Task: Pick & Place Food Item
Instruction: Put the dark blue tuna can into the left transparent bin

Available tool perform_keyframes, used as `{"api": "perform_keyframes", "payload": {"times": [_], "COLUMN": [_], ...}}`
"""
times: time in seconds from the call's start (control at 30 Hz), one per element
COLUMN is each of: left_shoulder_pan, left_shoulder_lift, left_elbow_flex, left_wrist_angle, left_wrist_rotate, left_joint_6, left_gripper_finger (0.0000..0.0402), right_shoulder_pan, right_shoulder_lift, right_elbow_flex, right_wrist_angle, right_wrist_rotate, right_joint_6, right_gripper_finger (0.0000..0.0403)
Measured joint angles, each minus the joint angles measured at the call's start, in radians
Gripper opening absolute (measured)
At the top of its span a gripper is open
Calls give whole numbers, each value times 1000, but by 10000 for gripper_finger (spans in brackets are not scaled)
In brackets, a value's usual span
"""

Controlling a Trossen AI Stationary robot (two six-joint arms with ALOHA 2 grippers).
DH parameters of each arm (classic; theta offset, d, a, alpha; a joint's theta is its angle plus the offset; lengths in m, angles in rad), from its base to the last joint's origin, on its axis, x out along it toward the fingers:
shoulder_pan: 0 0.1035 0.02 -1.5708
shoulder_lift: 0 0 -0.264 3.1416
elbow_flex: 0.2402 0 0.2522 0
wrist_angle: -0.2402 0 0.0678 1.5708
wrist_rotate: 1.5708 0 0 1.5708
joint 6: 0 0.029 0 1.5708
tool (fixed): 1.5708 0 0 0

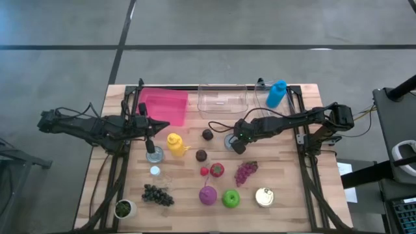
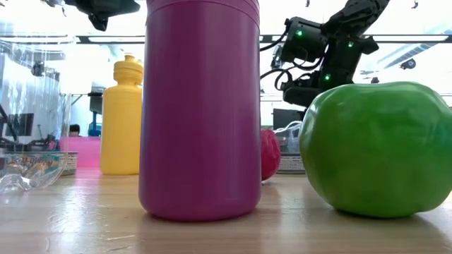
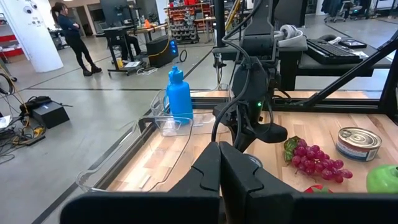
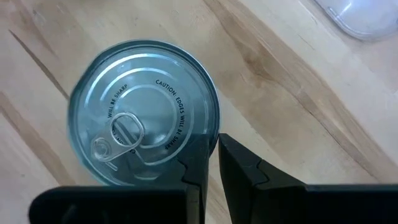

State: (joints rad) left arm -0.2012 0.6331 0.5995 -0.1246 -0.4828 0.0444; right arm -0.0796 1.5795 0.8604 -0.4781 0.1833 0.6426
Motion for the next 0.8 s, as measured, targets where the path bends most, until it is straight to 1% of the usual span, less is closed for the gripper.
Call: {"api": "perform_keyframes", "payload": {"times": [0.23, 0.4, 0.8], "left_shoulder_pan": [0, 0, 0], "left_shoulder_lift": [0, 0, 0], "left_elbow_flex": [0, -1, -5], "left_wrist_angle": [0, 0, 0], "left_wrist_rotate": [0, 0, 0], "left_joint_6": [-1, -1, -1], "left_gripper_finger": [1, 1, 1], "right_shoulder_pan": [10, 10, 10], "right_shoulder_lift": [-18, -17, -17], "right_elbow_flex": [0, 0, -4], "right_wrist_angle": [-6, -21, -20], "right_wrist_rotate": [2, 30, 30], "right_joint_6": [0, 13, 24], "right_gripper_finger": [31, 31, 31]}}
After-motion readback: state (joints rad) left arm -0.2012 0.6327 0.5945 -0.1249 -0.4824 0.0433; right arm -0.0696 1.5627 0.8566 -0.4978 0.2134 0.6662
